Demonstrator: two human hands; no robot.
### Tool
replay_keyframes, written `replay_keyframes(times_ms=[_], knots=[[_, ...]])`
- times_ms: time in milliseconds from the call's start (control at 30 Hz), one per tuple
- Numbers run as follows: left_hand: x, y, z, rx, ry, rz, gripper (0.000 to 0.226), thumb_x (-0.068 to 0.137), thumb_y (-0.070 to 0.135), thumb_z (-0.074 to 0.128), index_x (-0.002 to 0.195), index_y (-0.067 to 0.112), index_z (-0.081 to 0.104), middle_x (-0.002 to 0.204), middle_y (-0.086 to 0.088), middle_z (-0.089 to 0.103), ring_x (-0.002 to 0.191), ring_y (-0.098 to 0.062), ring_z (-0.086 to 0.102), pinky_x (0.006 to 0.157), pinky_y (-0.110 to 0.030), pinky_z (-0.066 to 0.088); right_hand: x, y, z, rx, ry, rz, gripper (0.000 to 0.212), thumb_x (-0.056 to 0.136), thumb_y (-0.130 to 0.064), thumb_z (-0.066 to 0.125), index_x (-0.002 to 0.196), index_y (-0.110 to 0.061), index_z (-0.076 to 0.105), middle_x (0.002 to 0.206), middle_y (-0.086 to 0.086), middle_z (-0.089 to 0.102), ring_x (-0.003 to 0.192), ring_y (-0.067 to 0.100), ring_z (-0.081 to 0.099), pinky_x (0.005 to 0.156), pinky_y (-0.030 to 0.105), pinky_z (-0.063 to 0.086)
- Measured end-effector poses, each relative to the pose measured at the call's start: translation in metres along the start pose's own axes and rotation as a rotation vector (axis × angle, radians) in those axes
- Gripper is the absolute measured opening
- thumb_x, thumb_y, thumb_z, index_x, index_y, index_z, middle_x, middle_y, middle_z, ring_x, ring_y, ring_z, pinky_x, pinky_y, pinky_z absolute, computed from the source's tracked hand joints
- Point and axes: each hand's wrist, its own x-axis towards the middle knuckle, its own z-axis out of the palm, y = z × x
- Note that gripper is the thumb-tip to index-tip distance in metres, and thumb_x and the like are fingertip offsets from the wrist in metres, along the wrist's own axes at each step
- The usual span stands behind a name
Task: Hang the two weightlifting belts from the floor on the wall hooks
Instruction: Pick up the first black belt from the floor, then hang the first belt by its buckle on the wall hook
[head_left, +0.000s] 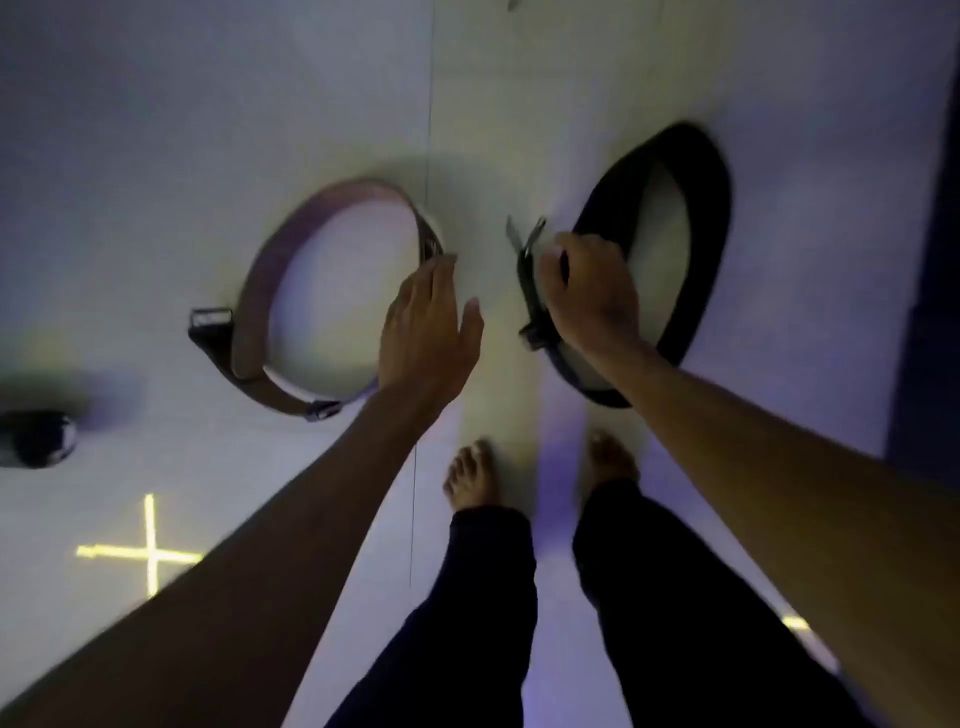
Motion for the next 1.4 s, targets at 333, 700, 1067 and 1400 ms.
replay_keyframes(times_ms=[333, 700, 1067, 1400], knots=[[0.023, -0.037, 0.062, -0.132, -0.13, -0.133, 0.06, 0.104, 0.027, 0.046, 0.155, 0.001, 0.033, 0.16, -0.021, 0.04, 0.15, -0.037, 0.037, 0.124, -0.045, 0.03, 0.055, 0.022, 0.085, 0.129, -0.127, 0.292, 0.033, 0.091, -0.027, 0.06, 0.119, -0.011, 0.061, 0.119, 0.019, 0.066, 0.111, 0.037, 0.061, 0.094, 0.04, 0.051], [-0.013, 0.128, -0.162, -0.84, -0.285, -0.258, 0.063, 0.098, 0.041, 0.062, 0.149, 0.006, 0.05, 0.155, -0.012, 0.053, 0.143, -0.021, 0.05, 0.122, -0.039, 0.037, -0.036, -0.079, -0.22, 0.543, -0.21, 0.053, 0.035, 0.078, -0.019, 0.066, 0.113, -0.018, 0.064, 0.099, -0.002, 0.068, 0.094, 0.017, 0.065, 0.09, 0.038, 0.053], [-0.08, 0.311, -0.427, -0.941, 0.063, 0.309, 0.03, 0.1, 0.016, 0.055, 0.129, 0.02, 0.05, 0.105, -0.005, 0.065, 0.098, -0.021, 0.065, 0.089, -0.043, 0.056, -0.082, -0.218, -0.546, 0.667, -0.14, -0.236, 0.027, 0.092, 0.003, 0.062, 0.118, -0.005, 0.059, 0.106, 0.012, 0.068, 0.102, 0.022, 0.068, 0.095, 0.04, 0.054], [-0.13, 0.457, -0.683, -0.856, 0.261, 0.734, 0.053, 0.094, 0.014, 0.065, 0.14, 0.027, 0.041, 0.109, -0.021, 0.075, 0.094, -0.033, 0.076, 0.08, -0.042, 0.065, -0.12, -0.367, -0.781, 0.82, 0.156, -0.491, 0.021, 0.094, -0.004, 0.061, 0.115, -0.005, 0.06, 0.094, 0.006, 0.066, 0.089, 0.017, 0.062, 0.089, 0.042, 0.051]])
